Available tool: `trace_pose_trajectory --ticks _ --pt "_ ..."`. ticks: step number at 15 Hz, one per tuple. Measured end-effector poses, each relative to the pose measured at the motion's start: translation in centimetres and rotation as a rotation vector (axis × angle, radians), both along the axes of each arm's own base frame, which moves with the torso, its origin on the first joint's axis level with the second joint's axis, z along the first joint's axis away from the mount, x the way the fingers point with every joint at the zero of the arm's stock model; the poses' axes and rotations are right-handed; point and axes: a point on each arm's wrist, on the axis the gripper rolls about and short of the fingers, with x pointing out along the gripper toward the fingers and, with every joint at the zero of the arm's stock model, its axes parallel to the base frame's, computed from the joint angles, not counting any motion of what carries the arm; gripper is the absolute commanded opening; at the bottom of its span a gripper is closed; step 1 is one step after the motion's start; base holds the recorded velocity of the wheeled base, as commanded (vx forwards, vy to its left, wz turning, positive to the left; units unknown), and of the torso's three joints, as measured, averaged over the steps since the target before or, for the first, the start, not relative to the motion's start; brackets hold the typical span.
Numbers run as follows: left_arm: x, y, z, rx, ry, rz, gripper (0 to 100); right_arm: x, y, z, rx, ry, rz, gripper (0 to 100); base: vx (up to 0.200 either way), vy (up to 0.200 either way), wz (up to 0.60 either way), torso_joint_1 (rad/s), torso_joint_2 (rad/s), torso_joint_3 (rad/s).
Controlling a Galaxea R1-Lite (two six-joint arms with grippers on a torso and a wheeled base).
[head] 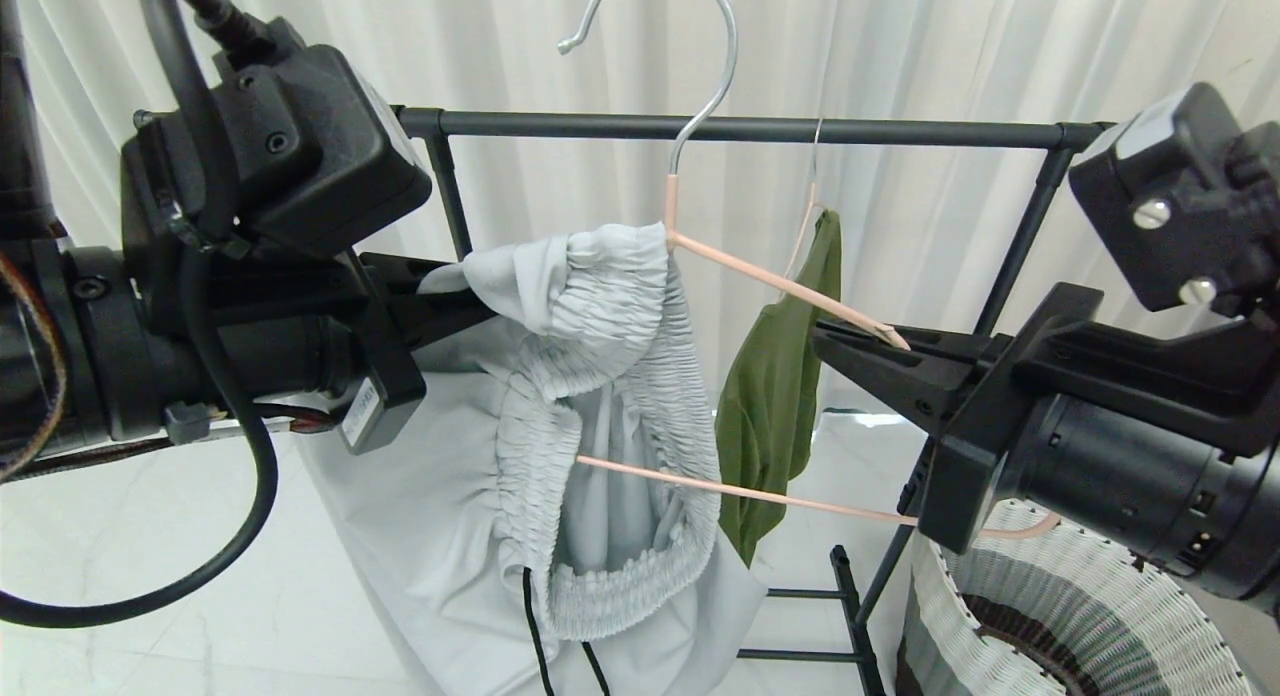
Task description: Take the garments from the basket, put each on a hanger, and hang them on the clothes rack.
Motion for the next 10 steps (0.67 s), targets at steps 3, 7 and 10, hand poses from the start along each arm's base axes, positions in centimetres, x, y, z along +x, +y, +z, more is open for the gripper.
trace_pose_trajectory --ticks 3,7,10 --pt "0.01 0.02 -0.06 0.002 0.001 0.004 0 0.0 0.0 -0.01 0.0 0.001 0.0 0 0.0 0.0 0.0 0.0 0.0 0.0" --pt "0.31 0.11 0.31 -0.027 -0.047 0.022 0 -0.08 -0.19 0.2 0.01 -0.004 -0.002 100 0.0 0.0 0.0 0.0 0.0 0.0" --pt "0.81 0.52 0.04 -0.042 -0.083 0.078 0 -0.09 -0.47 0.27 0.006 -0.013 -0.007 100 0.0 0.0 0.0 0.0 0.0 0.0"
